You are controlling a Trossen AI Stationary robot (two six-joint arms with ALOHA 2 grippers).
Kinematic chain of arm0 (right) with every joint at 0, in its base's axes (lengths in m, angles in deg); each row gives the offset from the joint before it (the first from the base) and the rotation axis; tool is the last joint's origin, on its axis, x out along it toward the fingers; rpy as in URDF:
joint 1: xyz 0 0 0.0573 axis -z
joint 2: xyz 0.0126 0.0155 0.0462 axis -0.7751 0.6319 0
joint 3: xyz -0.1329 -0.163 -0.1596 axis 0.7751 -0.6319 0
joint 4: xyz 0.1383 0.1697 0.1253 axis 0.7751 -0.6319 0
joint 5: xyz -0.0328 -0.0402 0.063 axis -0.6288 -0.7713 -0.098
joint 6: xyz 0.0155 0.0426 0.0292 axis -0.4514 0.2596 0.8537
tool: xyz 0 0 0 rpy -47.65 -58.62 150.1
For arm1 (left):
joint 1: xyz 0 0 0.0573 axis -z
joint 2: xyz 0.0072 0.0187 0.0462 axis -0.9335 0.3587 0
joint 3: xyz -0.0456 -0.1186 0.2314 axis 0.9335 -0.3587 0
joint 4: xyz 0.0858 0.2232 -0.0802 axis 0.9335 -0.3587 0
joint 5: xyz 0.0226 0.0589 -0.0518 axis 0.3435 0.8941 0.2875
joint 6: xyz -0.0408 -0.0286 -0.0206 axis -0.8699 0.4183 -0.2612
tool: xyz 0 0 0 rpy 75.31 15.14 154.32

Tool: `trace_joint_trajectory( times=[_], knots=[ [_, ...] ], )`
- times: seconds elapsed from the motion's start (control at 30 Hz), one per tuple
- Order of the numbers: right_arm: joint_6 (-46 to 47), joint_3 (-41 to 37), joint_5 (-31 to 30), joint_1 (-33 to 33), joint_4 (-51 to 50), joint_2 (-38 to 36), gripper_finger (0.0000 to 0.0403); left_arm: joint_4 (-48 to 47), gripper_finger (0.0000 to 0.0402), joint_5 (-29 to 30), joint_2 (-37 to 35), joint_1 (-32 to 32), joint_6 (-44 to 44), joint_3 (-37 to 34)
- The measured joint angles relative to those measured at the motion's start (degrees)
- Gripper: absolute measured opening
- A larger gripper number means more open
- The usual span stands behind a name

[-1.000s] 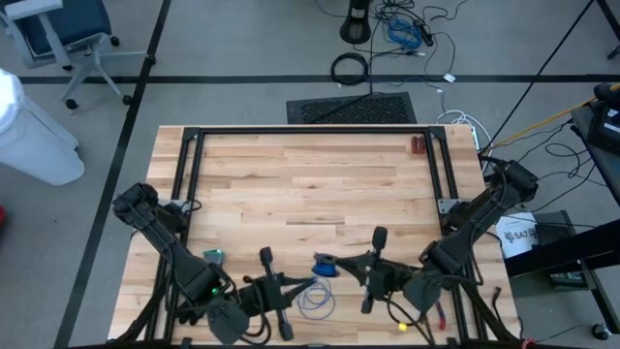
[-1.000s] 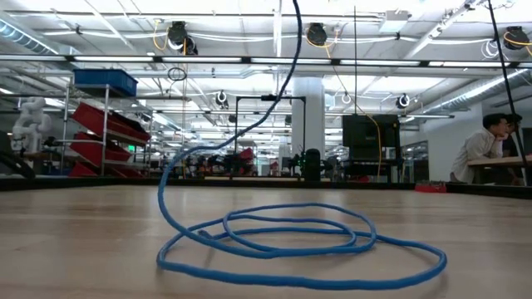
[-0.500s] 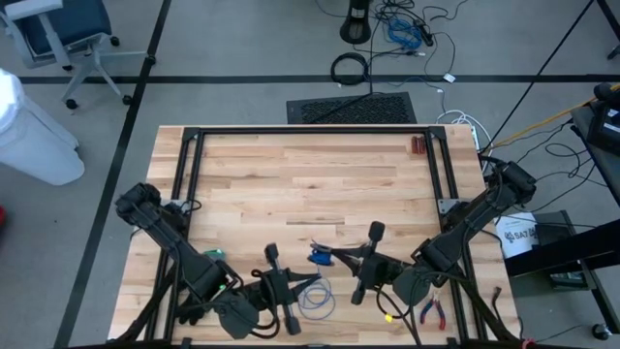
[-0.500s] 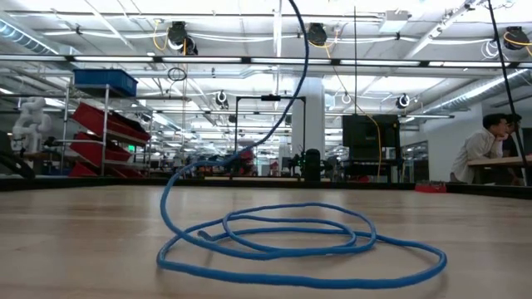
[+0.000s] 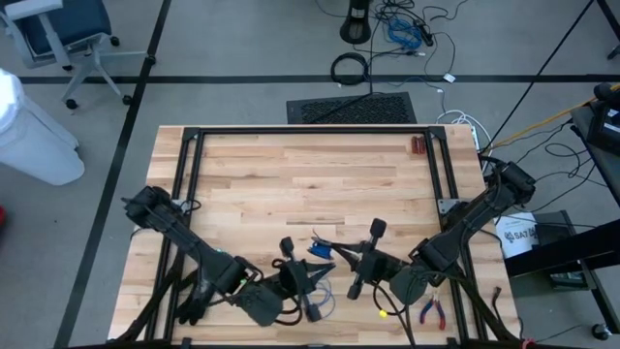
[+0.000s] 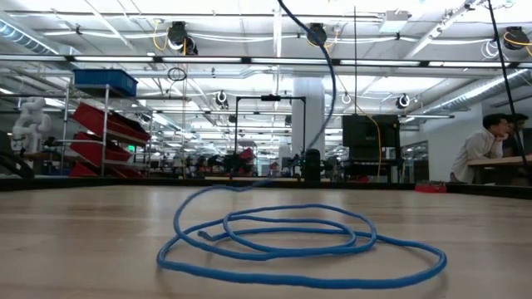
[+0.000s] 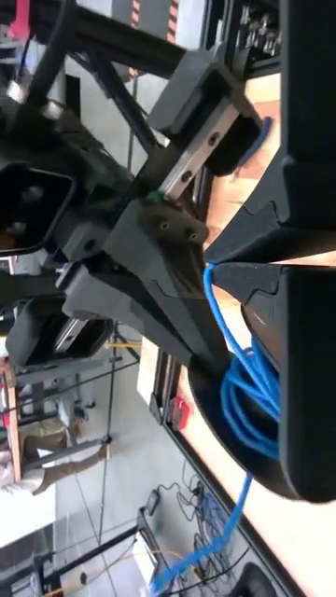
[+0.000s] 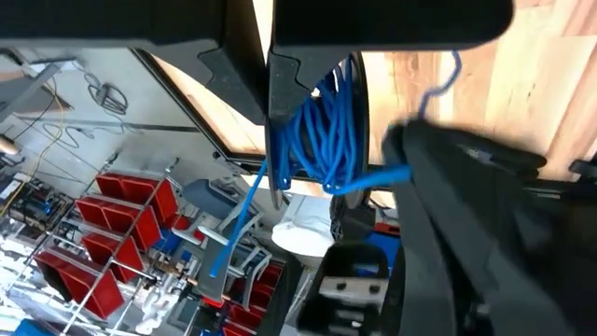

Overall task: Coil cords
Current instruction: Coil the blue wire onto the spool

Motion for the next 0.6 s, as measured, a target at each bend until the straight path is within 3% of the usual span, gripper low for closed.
trace_joint_trajectory(
  times=[0.33,0.6],
  knots=[
    [3.4,0.0,0.0,0.2,0.6,0.0,0.0000,0.8,0.0003,-1.6,2.3,-1.4,-1.6,0.0],
    [2.6,0.0,0.0,0.3,3.4,0.0,0.0000,0.8,0.0072,-2.3,2.3,-1.4,-3.0,0.0]
  ],
)
